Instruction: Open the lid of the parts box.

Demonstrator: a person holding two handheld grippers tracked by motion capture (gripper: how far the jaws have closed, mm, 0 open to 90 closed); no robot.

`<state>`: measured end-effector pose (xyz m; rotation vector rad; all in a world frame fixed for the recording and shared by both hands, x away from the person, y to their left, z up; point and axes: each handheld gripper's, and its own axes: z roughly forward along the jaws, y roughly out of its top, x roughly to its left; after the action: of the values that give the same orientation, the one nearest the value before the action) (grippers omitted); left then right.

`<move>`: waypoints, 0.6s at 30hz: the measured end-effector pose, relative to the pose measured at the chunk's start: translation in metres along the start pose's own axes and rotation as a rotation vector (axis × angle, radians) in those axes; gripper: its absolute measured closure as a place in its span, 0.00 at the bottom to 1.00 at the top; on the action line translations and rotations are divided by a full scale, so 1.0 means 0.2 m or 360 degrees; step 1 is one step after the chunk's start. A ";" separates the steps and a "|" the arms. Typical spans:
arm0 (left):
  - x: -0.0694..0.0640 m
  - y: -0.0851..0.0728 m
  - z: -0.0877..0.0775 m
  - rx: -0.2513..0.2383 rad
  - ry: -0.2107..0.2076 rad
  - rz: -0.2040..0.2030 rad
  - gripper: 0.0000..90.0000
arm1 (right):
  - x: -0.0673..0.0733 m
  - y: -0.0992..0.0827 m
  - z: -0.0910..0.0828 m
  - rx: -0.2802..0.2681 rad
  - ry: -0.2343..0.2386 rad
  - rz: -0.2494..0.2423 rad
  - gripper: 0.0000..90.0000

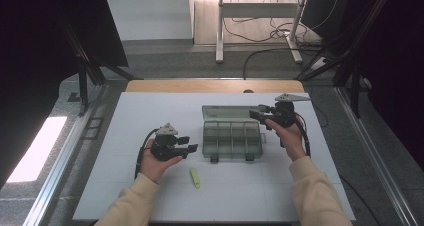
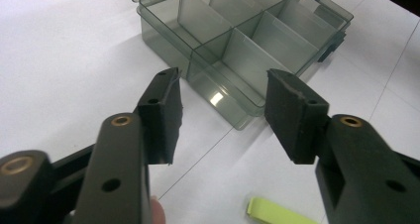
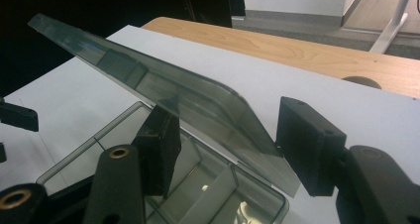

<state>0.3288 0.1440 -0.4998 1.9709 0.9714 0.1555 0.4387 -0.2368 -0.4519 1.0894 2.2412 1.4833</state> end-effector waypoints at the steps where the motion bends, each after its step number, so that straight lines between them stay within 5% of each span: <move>1: 0.00 0.00 0.00 0.0002 -0.0012 -0.0002 0.52 | 0.00 0.00 0.00 -0.0004 0.0001 -0.0004 0.47; 18: 0.02 -0.05 -0.05 0.0026 0.0040 -0.0041 0.48 | -0.07 -0.02 0.06 0.0002 -0.0029 0.0081 0.51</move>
<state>0.3222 0.1566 -0.5023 1.9745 1.0170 0.1590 0.4528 -0.2390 -0.4637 1.1641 2.2182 1.4861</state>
